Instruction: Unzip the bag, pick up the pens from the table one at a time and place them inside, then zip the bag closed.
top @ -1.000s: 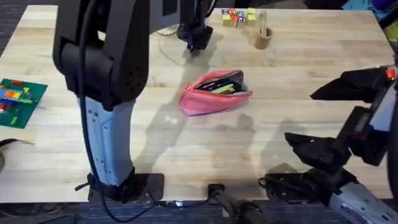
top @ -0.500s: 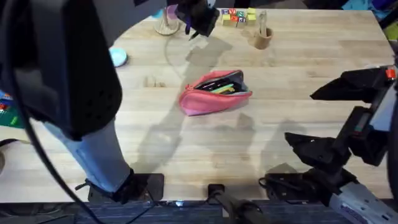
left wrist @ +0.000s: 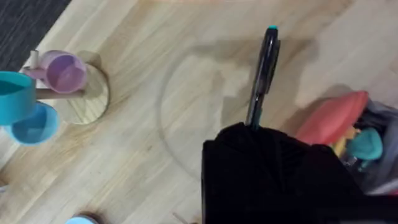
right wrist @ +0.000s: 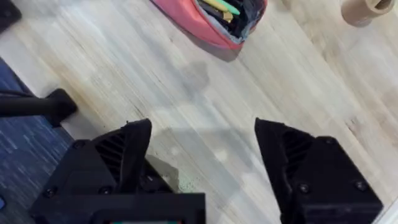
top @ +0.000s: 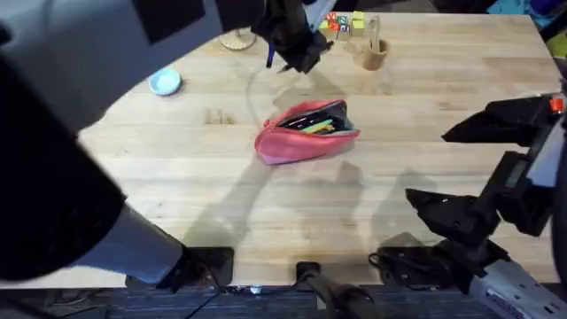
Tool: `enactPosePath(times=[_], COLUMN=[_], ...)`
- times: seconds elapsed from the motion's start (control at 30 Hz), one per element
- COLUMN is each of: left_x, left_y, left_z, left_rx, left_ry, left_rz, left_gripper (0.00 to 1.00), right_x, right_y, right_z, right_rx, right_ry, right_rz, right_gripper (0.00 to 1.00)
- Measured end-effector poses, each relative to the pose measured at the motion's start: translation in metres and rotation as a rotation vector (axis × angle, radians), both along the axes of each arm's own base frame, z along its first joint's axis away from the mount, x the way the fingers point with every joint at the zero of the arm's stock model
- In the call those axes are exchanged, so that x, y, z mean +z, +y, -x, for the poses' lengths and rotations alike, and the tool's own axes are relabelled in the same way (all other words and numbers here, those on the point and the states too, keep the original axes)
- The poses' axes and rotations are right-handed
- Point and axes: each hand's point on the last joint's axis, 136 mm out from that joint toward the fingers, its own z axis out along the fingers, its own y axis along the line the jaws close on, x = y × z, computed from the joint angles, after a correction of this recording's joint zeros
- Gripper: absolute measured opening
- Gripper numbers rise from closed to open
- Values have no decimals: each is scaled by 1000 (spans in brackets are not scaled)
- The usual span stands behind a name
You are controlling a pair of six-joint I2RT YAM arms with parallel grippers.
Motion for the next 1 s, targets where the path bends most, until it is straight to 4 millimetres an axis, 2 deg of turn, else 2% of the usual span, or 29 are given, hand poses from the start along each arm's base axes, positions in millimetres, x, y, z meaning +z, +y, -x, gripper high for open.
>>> enactPosePath(times=[0.17, 0.43, 0.57, 0.73, 1.0], left_x=[8, 47, 53, 42, -12], left_y=[-4, -16, -23, -30, -22], left_z=[26, 66, 84, 100, 122], left_rx=[-59, -169, -219, -259, -255], left_ry=[17, 45, 98, 176, 291], left_rz=[38, 199, 258, 299, 278], left_gripper=[43, 43, 43, 43, 43], right_x=[0, 0, 0, 0, 0], right_y=[0, 0, 0, 0, 0], right_z=[0, 0, 0, 0, 0], right_rx=[2, 2, 3, 3, 3], right_ry=[-1, -1, -1, -1, -1], right_rz=[1, 2, 2, 1, 2], right_gripper=[996, 996, 996, 996, 996])
